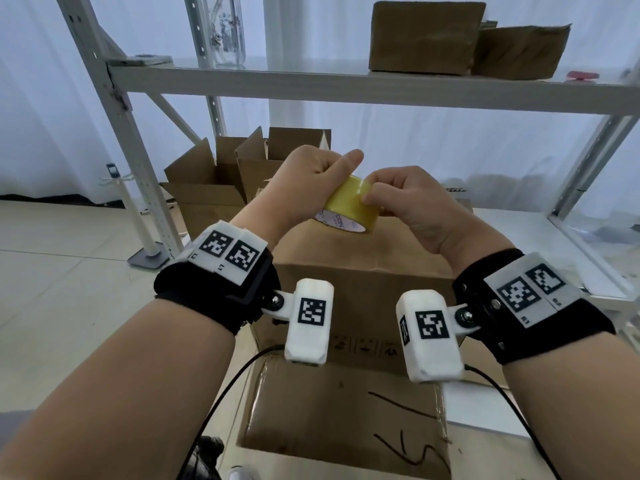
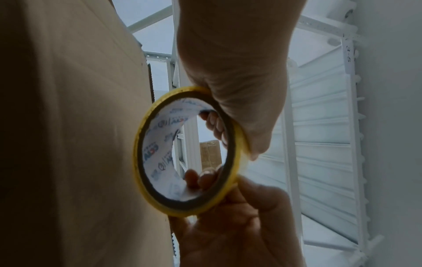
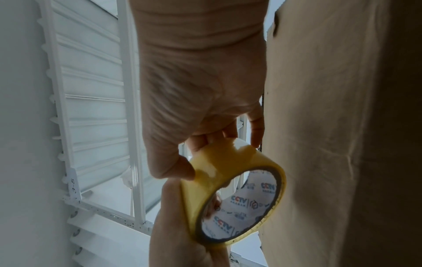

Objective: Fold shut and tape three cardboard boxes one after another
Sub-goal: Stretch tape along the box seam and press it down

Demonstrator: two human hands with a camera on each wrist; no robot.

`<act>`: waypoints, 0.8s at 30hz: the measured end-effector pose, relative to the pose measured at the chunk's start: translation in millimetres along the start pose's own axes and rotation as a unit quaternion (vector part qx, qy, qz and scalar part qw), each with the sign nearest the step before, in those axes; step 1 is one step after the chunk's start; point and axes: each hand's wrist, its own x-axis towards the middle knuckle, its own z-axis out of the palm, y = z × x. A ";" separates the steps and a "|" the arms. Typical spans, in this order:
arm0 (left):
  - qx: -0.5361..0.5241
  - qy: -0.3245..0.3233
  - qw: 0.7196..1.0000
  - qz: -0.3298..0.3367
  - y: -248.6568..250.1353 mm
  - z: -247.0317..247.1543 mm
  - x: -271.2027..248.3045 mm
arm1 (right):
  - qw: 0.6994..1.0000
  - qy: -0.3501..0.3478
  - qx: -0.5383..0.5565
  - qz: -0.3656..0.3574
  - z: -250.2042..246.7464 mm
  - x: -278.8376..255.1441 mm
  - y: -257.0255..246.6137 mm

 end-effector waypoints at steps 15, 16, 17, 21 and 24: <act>-0.220 0.032 0.971 -0.089 -4.0 7.7 -4.4 | 0.995 -0.030 0.091 -0.026 -9.5 -1.9 -2.0; -0.236 0.042 0.965 -0.103 -4.2 8.6 -4.5 | 0.994 -0.022 0.106 -0.026 -9.6 -2.5 -1.7; -0.250 0.049 0.960 -0.113 -4.3 8.3 -4.8 | 0.992 -0.011 0.122 -0.031 -9.7 -2.7 -0.8; -0.180 0.003 0.983 -0.049 3.4 4.5 -7.5 | 0.984 0.043 0.172 -0.038 -7.9 -5.6 -0.5; -0.041 -0.099 0.994 0.025 18.7 5.3 -8.1 | 0.982 0.127 0.138 0.009 -9.5 -4.4 -2.6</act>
